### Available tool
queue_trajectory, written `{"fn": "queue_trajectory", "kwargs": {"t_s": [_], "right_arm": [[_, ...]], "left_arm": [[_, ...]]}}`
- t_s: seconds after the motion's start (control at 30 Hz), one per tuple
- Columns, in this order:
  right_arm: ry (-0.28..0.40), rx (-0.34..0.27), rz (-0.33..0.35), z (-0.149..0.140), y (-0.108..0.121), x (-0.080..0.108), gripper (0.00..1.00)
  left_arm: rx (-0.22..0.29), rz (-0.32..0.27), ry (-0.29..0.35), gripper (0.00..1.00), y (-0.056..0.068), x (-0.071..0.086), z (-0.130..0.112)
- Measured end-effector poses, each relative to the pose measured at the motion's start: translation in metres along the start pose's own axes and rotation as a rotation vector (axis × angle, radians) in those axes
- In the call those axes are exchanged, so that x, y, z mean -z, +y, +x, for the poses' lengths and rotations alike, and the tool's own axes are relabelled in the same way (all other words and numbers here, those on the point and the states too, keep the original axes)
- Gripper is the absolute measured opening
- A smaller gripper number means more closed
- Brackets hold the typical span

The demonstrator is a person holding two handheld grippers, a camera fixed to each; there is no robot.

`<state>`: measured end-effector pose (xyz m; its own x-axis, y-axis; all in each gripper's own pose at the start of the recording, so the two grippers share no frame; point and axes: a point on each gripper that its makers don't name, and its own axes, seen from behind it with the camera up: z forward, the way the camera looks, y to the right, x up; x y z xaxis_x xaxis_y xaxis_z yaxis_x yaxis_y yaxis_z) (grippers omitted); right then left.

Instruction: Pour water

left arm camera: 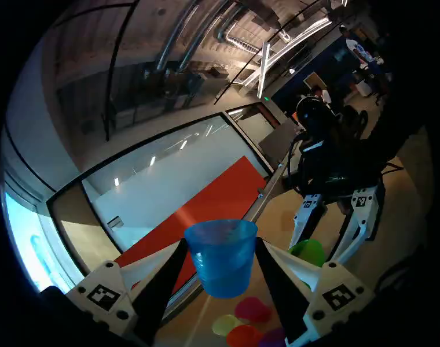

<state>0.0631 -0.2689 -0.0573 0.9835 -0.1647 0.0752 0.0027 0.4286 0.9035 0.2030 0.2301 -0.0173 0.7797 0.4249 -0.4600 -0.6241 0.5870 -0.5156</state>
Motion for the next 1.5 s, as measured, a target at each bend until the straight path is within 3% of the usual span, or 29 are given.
{"fn": "queue_trajectory", "kwargs": {"t_s": [1.5], "right_arm": [[0.005, 0.004, 0.003, 0.0056, -0.0024, 0.0005, 0.9]], "left_arm": [[-0.157, 0.019, -0.001, 0.84, 0.0004, -0.0032, -0.0024]]}}
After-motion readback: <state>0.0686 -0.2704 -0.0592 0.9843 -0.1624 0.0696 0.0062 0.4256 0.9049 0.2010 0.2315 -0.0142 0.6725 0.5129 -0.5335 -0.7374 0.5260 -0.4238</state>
